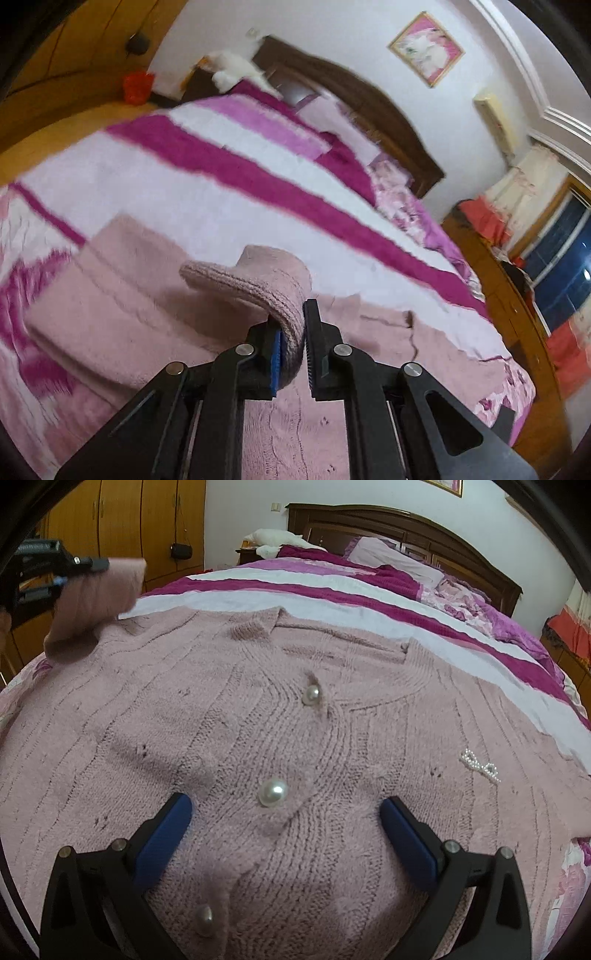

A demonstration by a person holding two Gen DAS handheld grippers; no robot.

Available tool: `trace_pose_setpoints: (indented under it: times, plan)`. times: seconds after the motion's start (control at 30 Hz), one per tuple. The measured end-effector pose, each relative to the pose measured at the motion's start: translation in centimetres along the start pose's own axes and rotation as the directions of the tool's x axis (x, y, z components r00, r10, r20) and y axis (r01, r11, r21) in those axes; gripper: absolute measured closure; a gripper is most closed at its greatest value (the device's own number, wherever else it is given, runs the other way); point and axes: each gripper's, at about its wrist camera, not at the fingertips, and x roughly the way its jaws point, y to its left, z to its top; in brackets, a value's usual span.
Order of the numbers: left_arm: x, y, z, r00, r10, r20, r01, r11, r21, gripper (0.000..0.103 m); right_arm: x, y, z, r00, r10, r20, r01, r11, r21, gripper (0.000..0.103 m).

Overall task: Fold small clothes
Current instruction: 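Carry the held sleeve across the cardigan body with the left tool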

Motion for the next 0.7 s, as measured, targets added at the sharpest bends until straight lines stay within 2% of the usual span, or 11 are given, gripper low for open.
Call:
trace_pose_setpoints:
  times: [0.07, 0.13, 0.17, 0.23, 0.3, 0.33, 0.37, 0.43, 0.53, 0.63, 0.7]
  plan:
    - [1.7, 0.7, -0.5, 0.996, 0.067, -0.062, -0.070, 0.996, -0.050, 0.101, 0.0, 0.0, 0.0, 1.000, 0.002, 0.000, -0.002, 1.000, 0.001, 0.000]
    - [4.0, 0.6, -1.4, 0.980, 0.099, -0.172, -0.105, 0.994, -0.026, 0.080, 0.1, -0.1, 0.0, 1.000, 0.007, -0.001, -0.007, 1.000, 0.003, 0.000]
    - [4.7, 0.2, -2.0, 0.970, 0.101, -0.221, -0.099, 0.995, 0.019, 0.077, 0.1, -0.2, 0.1, 1.000, 0.009, -0.002, -0.009, 1.000, 0.004, 0.000]
    - [4.6, -0.5, -2.3, 0.971, 0.103, -0.217, -0.086, 0.993, 0.087, 0.066, 0.2, -0.2, 0.1, 1.000, 0.011, -0.006, -0.011, 1.000, 0.004, 0.000]
    - [3.3, -0.4, -2.4, 0.978, 0.029, -0.207, -0.024, 0.999, 0.029, 0.056, 0.2, -0.4, 0.3, 1.000, 0.018, -0.014, -0.018, 1.000, 0.008, 0.000]
    - [2.1, 0.6, -2.7, 0.981, -0.059, -0.187, 0.043, 0.995, -0.091, 0.054, 0.1, -0.4, 0.5, 1.000, 0.022, -0.018, -0.021, 1.000, 0.014, 0.000]
    - [1.6, 1.0, -2.9, 0.981, -0.095, -0.168, 0.070, 0.986, -0.153, 0.054, -0.1, -0.5, 0.9, 0.999, 0.026, -0.024, -0.026, 0.999, 0.028, 0.000]
    - [-1.0, 3.1, -3.5, 0.985, -0.163, -0.056, 0.134, 0.928, -0.347, 0.054, -0.8, -0.5, 2.4, 0.999, 0.039, -0.007, -0.038, 0.998, 0.059, 0.005]
    - [-3.6, 4.7, -2.9, 0.995, -0.102, 0.024, 0.103, 0.915, -0.390, 0.054, -1.7, 1.0, 6.9, 0.994, 0.098, 0.047, -0.102, 0.992, 0.075, 0.005]
    - [-6.1, 5.7, -1.4, 0.991, -0.012, 0.131, 0.065, 0.910, -0.409, 0.058, -0.6, 4.7, 13.1, 0.982, 0.189, 0.001, -0.189, 0.982, 0.013, 0.005]
    - [-6.5, 7.2, -0.4, 0.990, 0.028, 0.138, 0.036, 0.897, -0.442, 0.066, 1.0, 7.1, 16.4, 0.971, 0.230, -0.067, -0.230, 0.973, 0.008, 0.005]
